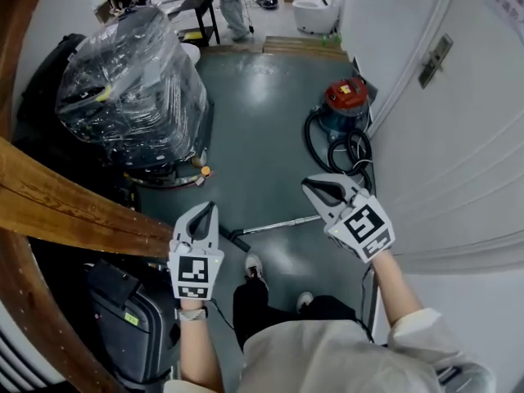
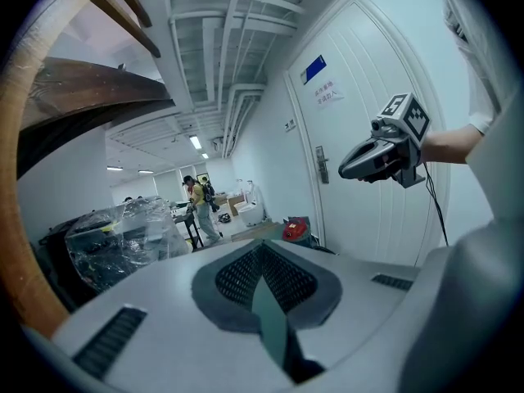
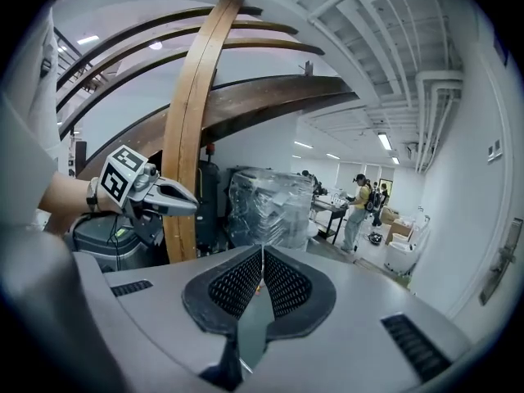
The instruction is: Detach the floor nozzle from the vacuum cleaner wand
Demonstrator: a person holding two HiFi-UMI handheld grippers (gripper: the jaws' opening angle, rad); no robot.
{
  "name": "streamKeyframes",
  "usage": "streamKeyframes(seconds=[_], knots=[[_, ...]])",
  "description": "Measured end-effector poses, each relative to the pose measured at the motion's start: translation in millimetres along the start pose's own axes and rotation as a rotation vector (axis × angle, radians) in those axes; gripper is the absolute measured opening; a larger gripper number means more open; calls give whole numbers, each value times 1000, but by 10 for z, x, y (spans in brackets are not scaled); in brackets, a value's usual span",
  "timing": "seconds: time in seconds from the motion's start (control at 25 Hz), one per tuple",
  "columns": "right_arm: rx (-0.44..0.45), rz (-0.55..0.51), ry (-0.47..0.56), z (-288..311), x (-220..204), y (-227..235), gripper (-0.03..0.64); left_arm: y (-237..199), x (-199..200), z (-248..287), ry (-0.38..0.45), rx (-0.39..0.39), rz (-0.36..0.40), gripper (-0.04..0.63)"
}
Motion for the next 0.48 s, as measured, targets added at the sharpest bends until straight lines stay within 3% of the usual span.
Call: streamKeyframes(seconds=[0.48], knots=[[25,67,-30,436,-707,-44,31,-199,-749,187,-59,37,1,0]])
Point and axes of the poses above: the fingertips, and each gripper's own axes: z forward along the fingers, y to its right, x out of its top, the point moved 1 cm from there along -z, backward along the fingers, and after that the axes turned 2 degrees about y, right-handed, at the moved point
